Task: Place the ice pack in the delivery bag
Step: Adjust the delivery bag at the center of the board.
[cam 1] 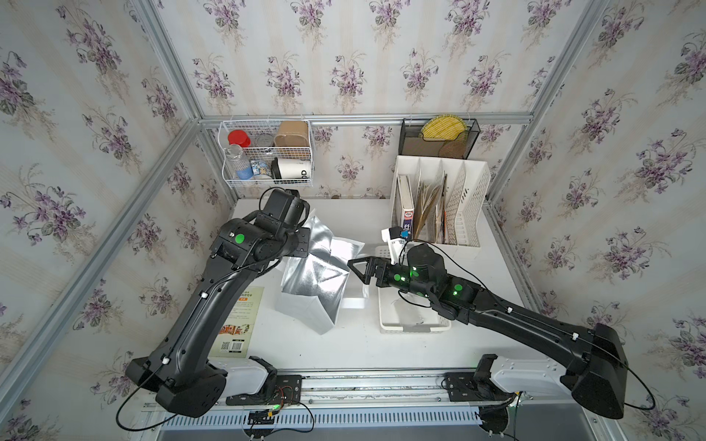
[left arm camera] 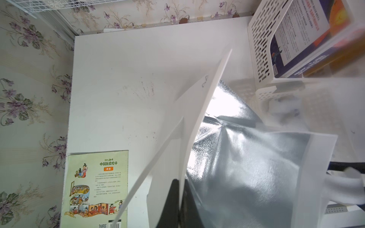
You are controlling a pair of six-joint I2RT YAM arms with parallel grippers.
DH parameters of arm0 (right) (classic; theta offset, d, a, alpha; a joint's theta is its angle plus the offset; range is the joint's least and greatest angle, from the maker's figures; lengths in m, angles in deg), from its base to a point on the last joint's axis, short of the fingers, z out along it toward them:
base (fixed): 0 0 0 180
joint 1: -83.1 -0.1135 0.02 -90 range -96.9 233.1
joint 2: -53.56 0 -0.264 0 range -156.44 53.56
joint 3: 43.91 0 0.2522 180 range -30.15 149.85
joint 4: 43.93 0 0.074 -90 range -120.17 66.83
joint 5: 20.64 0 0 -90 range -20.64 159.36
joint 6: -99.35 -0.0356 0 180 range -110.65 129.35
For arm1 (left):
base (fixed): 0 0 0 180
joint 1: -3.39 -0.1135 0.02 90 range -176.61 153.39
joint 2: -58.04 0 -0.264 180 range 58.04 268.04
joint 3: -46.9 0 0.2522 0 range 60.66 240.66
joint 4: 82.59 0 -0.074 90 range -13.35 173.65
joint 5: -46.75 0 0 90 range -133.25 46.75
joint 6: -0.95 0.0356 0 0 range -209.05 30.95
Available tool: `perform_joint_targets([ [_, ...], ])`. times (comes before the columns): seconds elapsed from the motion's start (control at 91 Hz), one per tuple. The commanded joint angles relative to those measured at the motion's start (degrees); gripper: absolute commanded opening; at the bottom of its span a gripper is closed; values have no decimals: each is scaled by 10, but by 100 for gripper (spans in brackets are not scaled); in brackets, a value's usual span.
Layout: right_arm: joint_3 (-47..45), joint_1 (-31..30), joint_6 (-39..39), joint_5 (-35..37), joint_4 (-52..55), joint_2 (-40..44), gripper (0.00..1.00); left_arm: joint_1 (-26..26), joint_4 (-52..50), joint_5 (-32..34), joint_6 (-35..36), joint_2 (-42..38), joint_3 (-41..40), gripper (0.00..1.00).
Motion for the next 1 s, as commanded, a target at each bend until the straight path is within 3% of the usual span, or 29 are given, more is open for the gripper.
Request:
perform_joint_targets([
  [0.0,1,-6,-19,51,-1,17,100,0,1,40,-5,2,5,0],
  [0.253,107,-50,-24,199,172,-23,95,-1,0,39,-15,-3,3,0],
  [0.396,138,-99,-5,199,155,-54,93,-1,1,20,-20,-4,3,0],
  [0.604,159,-103,-16,183,146,-126,84,-1,-3,23,-24,-3,3,0],
  [0.868,154,-103,-25,144,118,-187,37,-1,10,55,-6,-5,12,0],
  [0.989,109,-103,-29,118,43,-187,26,-1,18,45,-2,2,5,0],
])
